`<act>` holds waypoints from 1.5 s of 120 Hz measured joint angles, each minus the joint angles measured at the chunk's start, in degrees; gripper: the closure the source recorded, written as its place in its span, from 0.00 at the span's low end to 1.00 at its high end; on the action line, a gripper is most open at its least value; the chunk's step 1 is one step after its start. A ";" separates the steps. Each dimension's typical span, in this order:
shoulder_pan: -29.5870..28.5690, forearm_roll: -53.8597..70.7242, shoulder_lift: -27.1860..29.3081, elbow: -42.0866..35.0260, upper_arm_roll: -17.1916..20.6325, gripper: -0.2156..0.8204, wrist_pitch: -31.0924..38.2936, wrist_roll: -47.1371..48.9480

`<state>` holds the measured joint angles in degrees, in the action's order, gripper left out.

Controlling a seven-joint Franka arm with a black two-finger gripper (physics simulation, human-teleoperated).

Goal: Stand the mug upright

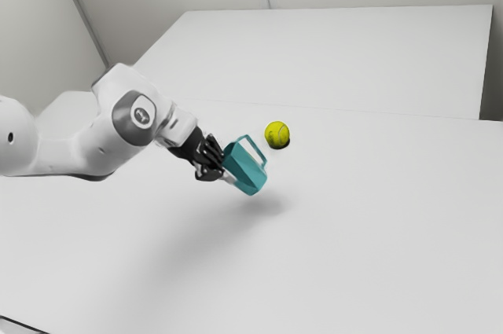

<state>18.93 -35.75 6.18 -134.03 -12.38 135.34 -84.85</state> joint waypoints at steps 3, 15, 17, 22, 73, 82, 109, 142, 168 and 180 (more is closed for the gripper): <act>-1.37 2.84 0.88 -0.97 0.02 0.96 -0.22 2.14; -4.86 14.27 3.67 -3.16 0.06 0.96 -1.06 11.02; -5.29 15.93 3.95 -3.40 0.06 0.96 -1.19 12.48; -6.23 19.61 4.42 -3.81 0.06 0.96 -1.46 16.00; -9.97 37.63 4.34 -3.99 0.07 0.96 -5.08 46.14; -10.25 38.15 3.61 -3.84 0.06 0.96 -5.51 49.91; -9.61 39.96 0.15 -2.38 -0.18 0.97 -5.78 58.86; -9.67 40.82 -0.53 -2.15 -0.48 0.97 -6.34 66.31; -9.76 40.05 -0.78 -2.14 -0.45 0.74 -6.91 69.56; -9.95 39.80 -0.69 -2.19 -0.45 0.60 -7.17 70.54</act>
<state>8.99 4.04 5.49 -136.22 -12.83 128.16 -14.32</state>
